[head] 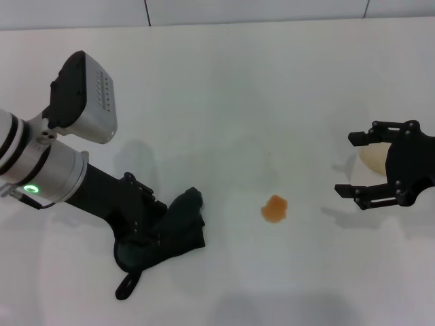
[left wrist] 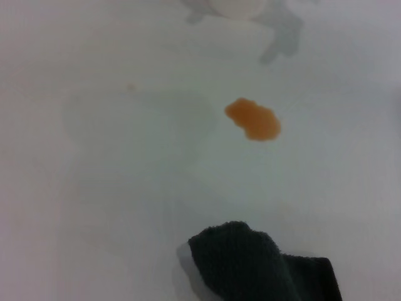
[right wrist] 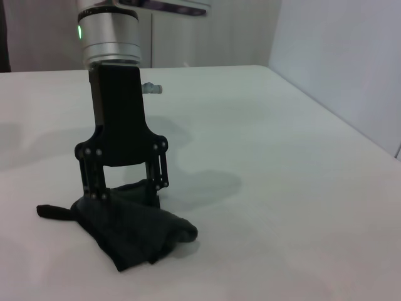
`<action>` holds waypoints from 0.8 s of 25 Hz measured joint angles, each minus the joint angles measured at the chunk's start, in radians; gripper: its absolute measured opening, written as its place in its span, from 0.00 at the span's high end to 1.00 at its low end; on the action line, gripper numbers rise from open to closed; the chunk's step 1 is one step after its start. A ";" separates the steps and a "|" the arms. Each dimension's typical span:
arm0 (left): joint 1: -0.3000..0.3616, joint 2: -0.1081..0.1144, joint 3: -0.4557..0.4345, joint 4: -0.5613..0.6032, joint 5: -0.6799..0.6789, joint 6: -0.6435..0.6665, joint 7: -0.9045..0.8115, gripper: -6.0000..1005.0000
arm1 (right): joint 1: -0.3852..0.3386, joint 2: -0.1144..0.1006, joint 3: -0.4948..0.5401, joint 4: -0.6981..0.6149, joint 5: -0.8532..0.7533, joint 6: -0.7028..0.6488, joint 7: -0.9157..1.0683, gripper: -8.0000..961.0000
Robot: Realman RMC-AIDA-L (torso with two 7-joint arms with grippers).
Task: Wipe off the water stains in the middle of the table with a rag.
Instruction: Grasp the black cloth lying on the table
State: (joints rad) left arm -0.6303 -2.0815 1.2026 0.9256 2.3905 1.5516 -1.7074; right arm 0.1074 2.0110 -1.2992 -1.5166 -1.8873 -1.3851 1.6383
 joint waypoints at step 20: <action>0.000 -0.004 0.001 -0.013 -0.005 -0.024 -0.026 0.61 | -0.001 0.000 0.000 -0.002 0.005 -0.010 0.000 0.11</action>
State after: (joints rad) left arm -0.6304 -2.0850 1.2032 0.9126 2.3854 1.5276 -1.7330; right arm 0.1063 2.0111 -1.2993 -1.5188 -1.8822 -1.3955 1.6383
